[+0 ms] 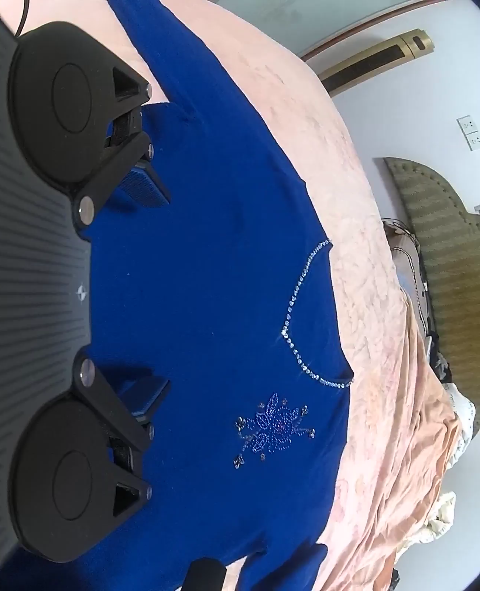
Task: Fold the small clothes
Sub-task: 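Move the right gripper to a sweater sleeve cuff and close on it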
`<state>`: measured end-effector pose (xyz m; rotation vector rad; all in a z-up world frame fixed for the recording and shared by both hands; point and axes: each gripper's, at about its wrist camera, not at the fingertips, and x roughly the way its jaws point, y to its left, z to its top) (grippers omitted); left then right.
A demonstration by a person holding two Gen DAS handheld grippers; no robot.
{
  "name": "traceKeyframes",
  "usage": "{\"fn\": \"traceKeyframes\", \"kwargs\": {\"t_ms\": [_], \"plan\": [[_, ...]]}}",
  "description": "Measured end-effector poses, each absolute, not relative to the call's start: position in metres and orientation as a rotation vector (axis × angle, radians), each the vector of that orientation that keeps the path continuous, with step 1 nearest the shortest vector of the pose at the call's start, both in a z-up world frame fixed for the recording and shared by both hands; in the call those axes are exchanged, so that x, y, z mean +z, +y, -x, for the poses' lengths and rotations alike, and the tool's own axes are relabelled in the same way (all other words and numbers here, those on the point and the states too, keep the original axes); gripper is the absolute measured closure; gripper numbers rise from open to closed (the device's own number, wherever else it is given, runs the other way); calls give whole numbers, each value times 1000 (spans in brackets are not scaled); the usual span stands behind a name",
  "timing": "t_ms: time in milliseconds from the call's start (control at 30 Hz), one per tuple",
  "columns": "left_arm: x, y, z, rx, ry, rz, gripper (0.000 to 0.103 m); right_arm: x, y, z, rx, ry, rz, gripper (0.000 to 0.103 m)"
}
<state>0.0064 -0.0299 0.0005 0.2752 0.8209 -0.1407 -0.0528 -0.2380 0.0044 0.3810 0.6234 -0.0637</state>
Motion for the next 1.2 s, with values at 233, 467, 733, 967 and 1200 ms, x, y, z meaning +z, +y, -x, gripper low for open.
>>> {"fn": "traceKeyframes", "kwargs": {"t_ms": [233, 467, 733, 967, 1200], "plan": [[3, -45, -4, -167, 817, -292, 4, 8, -234, 54, -55, 633, -395, 0], [2, -60, -4, -182, 813, -316, 4, 15, -237, 60, -82, 591, -363, 0], [-3, -72, -6, -205, 816, -333, 5, 17, -242, 57, -9, 605, -349, 0], [-4, -80, -6, -216, 795, -347, 5, 23, -249, 59, 1, 562, -363, 0], [0, -83, -10, -249, 786, -324, 4, 20, -276, 53, -45, 608, -468, 0]]}}
